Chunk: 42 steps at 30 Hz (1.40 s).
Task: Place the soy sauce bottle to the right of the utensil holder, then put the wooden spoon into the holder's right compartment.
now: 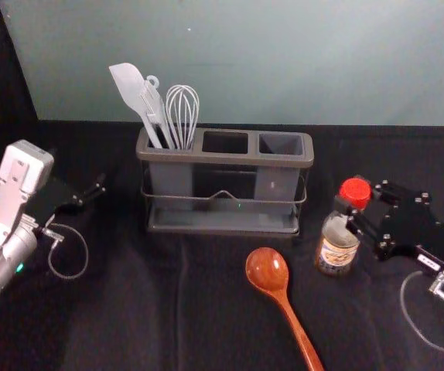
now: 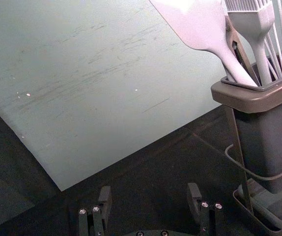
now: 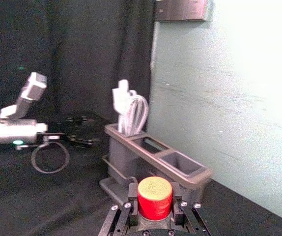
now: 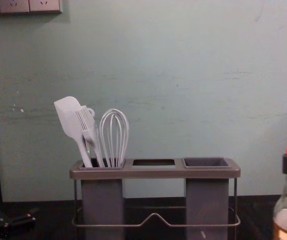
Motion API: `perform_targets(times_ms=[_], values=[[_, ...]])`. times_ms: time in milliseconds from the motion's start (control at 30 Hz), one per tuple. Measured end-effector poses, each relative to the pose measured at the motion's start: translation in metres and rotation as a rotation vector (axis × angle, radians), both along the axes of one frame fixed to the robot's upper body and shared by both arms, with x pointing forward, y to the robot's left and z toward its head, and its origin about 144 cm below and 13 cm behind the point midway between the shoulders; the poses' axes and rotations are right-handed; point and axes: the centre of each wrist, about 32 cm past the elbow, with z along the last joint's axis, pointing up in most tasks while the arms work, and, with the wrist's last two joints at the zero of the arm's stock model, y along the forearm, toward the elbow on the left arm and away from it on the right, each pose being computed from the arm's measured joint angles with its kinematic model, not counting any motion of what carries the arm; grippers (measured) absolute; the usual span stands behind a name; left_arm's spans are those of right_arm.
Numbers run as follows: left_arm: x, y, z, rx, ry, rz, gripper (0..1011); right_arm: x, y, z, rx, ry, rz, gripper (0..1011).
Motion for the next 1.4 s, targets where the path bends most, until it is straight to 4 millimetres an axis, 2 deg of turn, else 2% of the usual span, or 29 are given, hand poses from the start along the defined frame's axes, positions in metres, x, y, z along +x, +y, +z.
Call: perform_targets(times_ms=[167, 500, 767, 1067, 1400], values=[[0.0, 0.0, 0.0, 0.0, 0.0, 0.0, 1005, 0.003, -0.01, -0.001, -0.001, -0.002, -0.044, 380], [0.0, 0.0, 0.0, 0.0, 0.0, 0.0, 1005, 0.032, -0.019, -0.011, 0.006, 0.004, -0.111, 380], [0.0, 0.0, 0.0, 0.0, 0.0, 0.0, 1005, 0.065, -0.015, -0.02, 0.026, 0.002, -0.13, 380], [0.0, 0.0, 0.0, 0.0, 0.0, 0.0, 1005, 0.092, -0.007, -0.026, 0.04, 0.002, -0.124, 380], [0.0, 0.0, 0.0, 0.0, 0.0, 0.0, 1005, 0.111, 0.0, -0.035, 0.041, 0.026, -0.128, 380]])
